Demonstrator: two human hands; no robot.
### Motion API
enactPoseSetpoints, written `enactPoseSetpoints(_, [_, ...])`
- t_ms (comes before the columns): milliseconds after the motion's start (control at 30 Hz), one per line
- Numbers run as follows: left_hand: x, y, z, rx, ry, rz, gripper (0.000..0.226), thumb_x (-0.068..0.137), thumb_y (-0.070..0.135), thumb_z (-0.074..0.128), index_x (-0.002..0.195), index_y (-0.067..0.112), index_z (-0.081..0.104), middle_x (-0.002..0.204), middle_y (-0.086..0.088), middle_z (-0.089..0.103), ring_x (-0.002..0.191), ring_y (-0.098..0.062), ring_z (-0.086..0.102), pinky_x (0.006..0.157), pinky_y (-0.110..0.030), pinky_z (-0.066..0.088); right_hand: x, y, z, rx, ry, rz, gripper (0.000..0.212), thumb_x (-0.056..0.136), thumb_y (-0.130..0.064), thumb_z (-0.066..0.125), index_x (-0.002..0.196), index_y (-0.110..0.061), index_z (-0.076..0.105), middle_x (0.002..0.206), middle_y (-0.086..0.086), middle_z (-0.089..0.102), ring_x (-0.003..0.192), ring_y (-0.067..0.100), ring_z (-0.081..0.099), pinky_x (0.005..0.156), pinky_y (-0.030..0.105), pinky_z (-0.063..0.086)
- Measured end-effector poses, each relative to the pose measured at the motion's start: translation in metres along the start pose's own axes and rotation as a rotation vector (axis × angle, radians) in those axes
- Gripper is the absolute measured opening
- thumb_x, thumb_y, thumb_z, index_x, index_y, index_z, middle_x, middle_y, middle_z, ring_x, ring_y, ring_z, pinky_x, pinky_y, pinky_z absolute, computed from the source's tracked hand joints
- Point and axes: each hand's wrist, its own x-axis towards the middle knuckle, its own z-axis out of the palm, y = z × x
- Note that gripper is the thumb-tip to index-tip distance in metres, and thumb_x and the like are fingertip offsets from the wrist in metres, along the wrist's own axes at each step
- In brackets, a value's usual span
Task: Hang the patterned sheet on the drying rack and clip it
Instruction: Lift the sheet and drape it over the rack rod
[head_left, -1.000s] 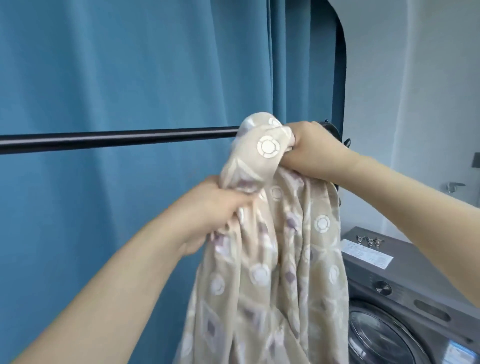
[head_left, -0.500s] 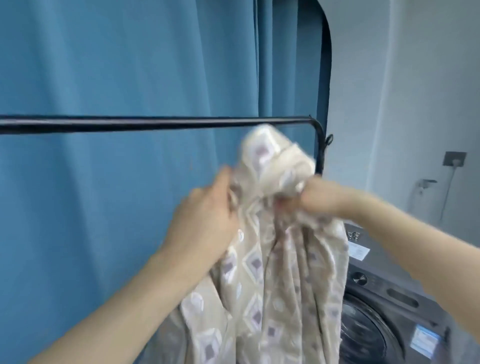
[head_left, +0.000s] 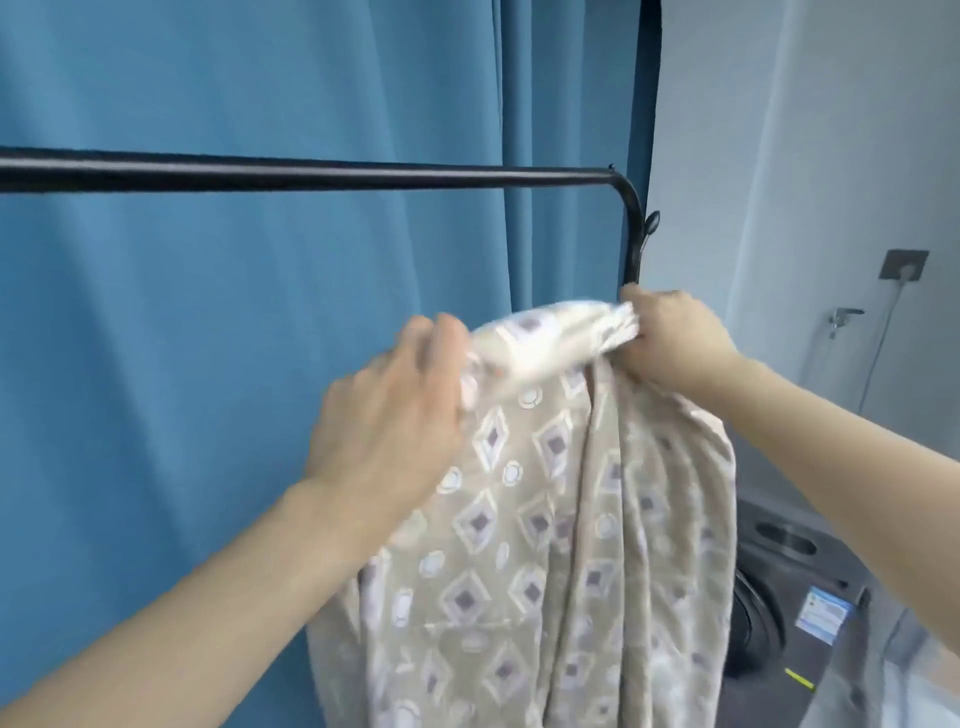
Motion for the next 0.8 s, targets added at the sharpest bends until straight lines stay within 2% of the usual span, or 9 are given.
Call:
enactPoseSetpoints(100, [-0.039,0.021,0.023,0.128,-0.266,0.480,0.039,0.063,0.010,0.030,0.087,0.026,0.057,0.091,-0.006,0.054,0.058,-0.022,0.051,0.039,-0.027,0.026,-0.021,0.011,0.027,-0.018,-0.298,-0.155,0.028,0.079,-0.014,0.056,0.105,-0.022,0.060,0.096,0.002,0.067,0.090,0.031,0.063,0.074,0.038,0.051])
enactPoseSetpoints(200, [-0.073,0.051,0.039,0.076,-0.510,0.471,0.040,0.078,-0.003,0.031,0.103,0.017,0.054,0.119,-0.010,0.040,0.089,-0.027,0.048,0.058,-0.034,0.032,-0.036,0.016,0.042,0.400,-0.340,-0.052,0.024,0.078,-0.004,0.063,0.097,-0.015,0.072,0.092,0.001,0.073,0.087,0.022,0.067,0.080,0.033,0.051])
enactPoseSetpoints(300, [-0.080,0.064,0.047,0.001,-0.757,0.280,0.039,0.089,0.009,0.044,0.127,0.019,0.045,0.136,-0.012,0.024,0.109,-0.030,0.045,0.074,-0.035,0.034,-0.044,0.004,0.054,0.537,-0.348,0.055,0.007,0.081,-0.004,0.058,0.077,-0.006,0.064,0.075,0.005,0.068,0.070,0.022,0.060,0.065,0.031,0.046])
enactPoseSetpoints(367, [-0.076,0.051,0.066,-0.208,-0.792,0.138,0.038,0.087,0.045,0.052,0.121,0.030,0.045,0.132,-0.005,0.031,0.112,-0.028,0.049,0.085,-0.034,0.042,-0.045,-0.004,0.051,0.578,-0.278,0.081,0.012,0.079,-0.009,0.054,0.072,0.000,0.056,0.064,0.007,0.058,0.059,0.019,0.046,0.055,0.031,0.039])
enactPoseSetpoints(433, [-0.062,0.040,0.079,-0.520,-0.772,-0.164,0.065,0.073,0.080,0.046,0.121,0.037,0.039,0.127,0.008,0.032,0.116,-0.017,0.048,0.095,-0.035,0.042,-0.041,-0.012,0.039,0.652,-0.143,0.078,0.016,0.079,-0.005,0.056,0.065,-0.006,0.049,0.056,0.000,0.047,0.055,0.014,0.038,0.052,0.027,0.034])
enactPoseSetpoints(533, [-0.052,0.047,0.108,-0.898,-0.789,-0.452,0.055,0.083,0.071,0.050,0.114,0.025,0.053,0.115,0.009,0.055,0.100,-0.008,0.058,0.078,-0.023,0.045,-0.040,-0.028,0.022,0.563,0.009,-0.097,0.023,0.076,-0.013,0.054,0.063,-0.019,0.036,0.053,-0.005,0.036,0.054,0.018,0.030,0.049,0.031,0.030])
enactPoseSetpoints(633, [-0.042,0.031,0.147,-1.001,-0.555,-0.644,0.042,0.094,0.045,0.053,0.079,0.007,0.065,0.073,-0.010,0.070,0.068,-0.025,0.069,0.063,-0.035,0.057,-0.032,-0.020,0.014,0.249,-0.036,-0.184,0.025,0.077,-0.027,0.050,0.061,-0.017,0.033,0.052,-0.003,0.036,0.053,0.026,0.035,0.049,0.033,0.034])
enactPoseSetpoints(700, [-0.022,0.004,0.150,-1.116,-0.184,-0.842,0.050,0.086,0.049,0.050,0.079,0.001,0.062,0.072,-0.014,0.068,0.068,-0.028,0.066,0.067,-0.042,0.056,-0.028,-0.012,0.005,0.211,-0.409,-0.085,0.027,0.078,-0.025,0.062,0.058,-0.016,0.045,0.053,0.000,0.050,0.055,0.024,0.051,0.051,0.031,0.045])
enactPoseSetpoints(800, [0.021,-0.007,0.112,-1.218,0.253,-0.808,0.030,0.090,0.035,0.047,0.075,0.011,0.056,0.070,-0.005,0.053,0.069,-0.016,0.049,0.065,-0.034,0.041,-0.040,-0.018,0.008,0.230,-1.104,0.033,0.014,0.078,-0.025,0.067,0.067,-0.017,0.063,0.059,-0.010,0.059,0.057,0.007,0.058,0.063,0.020,0.054])
